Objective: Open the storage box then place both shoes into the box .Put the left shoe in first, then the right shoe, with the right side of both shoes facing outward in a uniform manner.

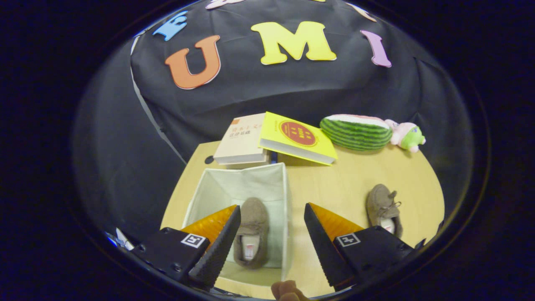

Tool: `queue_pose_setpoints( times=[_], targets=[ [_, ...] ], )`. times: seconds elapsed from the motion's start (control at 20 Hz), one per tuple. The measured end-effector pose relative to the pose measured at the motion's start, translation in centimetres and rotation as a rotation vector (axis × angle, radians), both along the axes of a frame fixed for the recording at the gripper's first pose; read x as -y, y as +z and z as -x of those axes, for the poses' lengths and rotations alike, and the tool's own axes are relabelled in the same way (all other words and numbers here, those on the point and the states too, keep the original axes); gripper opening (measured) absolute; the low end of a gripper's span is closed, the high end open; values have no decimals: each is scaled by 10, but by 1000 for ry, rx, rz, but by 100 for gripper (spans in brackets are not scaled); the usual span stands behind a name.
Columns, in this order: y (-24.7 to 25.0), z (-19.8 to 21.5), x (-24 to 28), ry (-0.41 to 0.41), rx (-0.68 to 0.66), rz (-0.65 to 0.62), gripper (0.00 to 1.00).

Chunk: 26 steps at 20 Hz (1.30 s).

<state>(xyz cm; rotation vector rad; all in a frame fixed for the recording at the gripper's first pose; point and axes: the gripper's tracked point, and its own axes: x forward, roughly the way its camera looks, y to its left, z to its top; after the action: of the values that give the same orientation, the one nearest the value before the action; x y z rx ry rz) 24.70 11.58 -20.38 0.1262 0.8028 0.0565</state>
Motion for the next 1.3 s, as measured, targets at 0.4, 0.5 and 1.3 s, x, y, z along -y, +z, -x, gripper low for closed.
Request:
queue_pose_setpoints(
  times=[0.4, 0.5, 1.3],
  targets=[
    [-24, 10, 109, -33, -69, 195, 98],
    [-36, 11, 143, -58, -93, 259, 98],
    [-151, 46, 270, -198, -443, 378, 84]
  ],
)
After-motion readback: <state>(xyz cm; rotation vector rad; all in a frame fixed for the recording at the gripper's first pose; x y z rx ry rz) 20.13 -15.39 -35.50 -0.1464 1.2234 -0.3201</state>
